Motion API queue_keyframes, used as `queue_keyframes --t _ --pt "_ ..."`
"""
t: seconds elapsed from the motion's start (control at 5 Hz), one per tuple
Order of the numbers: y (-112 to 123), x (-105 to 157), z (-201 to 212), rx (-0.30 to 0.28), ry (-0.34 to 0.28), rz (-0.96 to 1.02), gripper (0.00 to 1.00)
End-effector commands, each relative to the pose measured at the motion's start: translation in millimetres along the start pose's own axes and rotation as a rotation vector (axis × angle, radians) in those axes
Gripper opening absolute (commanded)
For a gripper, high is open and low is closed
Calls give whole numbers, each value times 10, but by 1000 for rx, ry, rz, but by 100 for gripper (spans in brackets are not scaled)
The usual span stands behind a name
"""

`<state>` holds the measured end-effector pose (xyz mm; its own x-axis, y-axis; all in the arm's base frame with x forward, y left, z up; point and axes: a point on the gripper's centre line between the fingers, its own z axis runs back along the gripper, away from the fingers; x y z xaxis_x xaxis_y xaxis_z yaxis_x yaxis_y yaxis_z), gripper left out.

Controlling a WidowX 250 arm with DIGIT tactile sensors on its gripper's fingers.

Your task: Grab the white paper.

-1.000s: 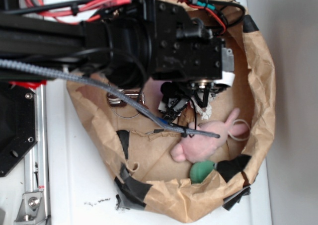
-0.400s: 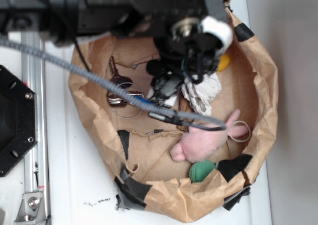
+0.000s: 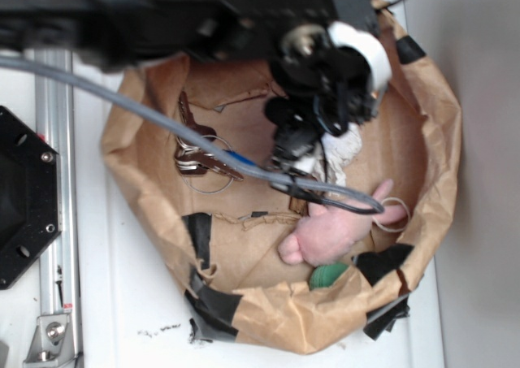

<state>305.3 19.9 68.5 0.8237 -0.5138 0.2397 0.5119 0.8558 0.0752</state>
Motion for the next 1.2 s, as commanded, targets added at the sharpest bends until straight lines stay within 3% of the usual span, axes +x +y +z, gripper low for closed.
queue_keyframes --t 0.0,0.2,0.6,0.8,1.0 --pt "-70 240 -367 -82 20 -122 100" --pt "-34 221 -365 -77 48 -61 0" --pt "-84 128 -273 -35 82 -40 0" --pt "-167 97 5 -48 92 3 0" --pt "-194 53 490 -92 174 97 0"
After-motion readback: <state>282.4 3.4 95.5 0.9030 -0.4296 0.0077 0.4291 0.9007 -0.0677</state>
